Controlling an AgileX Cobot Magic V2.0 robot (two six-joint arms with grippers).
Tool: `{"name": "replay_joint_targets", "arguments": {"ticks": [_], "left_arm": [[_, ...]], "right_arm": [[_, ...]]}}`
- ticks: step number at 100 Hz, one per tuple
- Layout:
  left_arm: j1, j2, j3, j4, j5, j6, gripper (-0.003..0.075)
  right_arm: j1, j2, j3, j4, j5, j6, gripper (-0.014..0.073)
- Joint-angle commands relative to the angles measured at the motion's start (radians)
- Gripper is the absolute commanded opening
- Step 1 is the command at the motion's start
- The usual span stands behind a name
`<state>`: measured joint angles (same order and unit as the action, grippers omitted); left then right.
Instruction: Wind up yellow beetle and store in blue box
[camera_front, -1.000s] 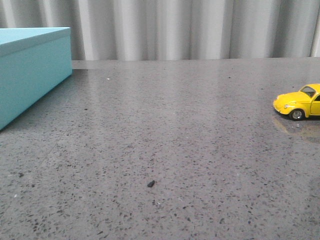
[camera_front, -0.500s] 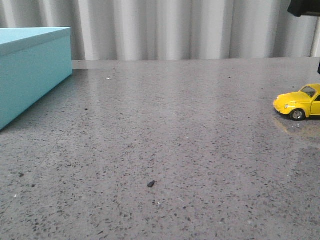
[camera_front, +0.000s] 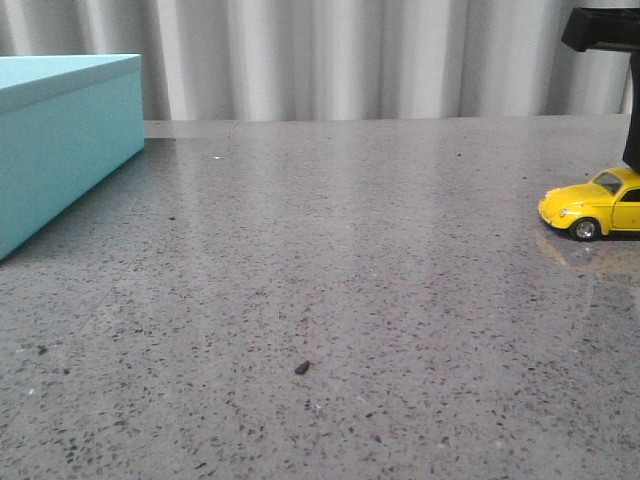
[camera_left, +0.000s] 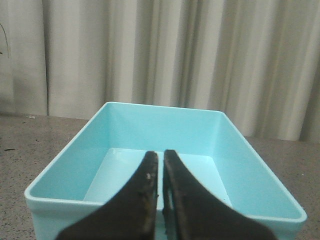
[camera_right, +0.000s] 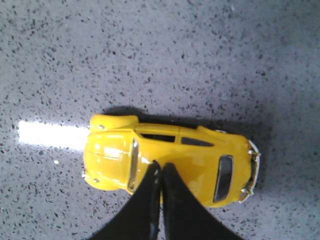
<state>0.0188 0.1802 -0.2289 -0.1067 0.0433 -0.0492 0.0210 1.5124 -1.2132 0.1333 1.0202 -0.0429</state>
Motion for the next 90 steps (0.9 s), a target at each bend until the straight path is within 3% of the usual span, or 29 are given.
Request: {"name": "replay_joint_targets", "arguments": {"ticks": [1,41,90], "left_arm": [[-0.006,0.017,-0.035,-0.002,-0.08,-0.011,-0.0021],[-0.006,0.017,-0.035,-0.002,-0.08,-0.011,-0.0021],[-0.006,0.017,-0.035,-0.002,-0.087,-0.011,-0.0021]], "right_arm": [[0.0,-0.027,-0.03,0.005,-0.025,-0.001,-0.0041],[-0.002,0.002,-0.027,-0.059,0.003,0.021,-0.0041],[-0.006,0.024,-0.027,-0.282,0.03,0.124,-0.0041]]}}
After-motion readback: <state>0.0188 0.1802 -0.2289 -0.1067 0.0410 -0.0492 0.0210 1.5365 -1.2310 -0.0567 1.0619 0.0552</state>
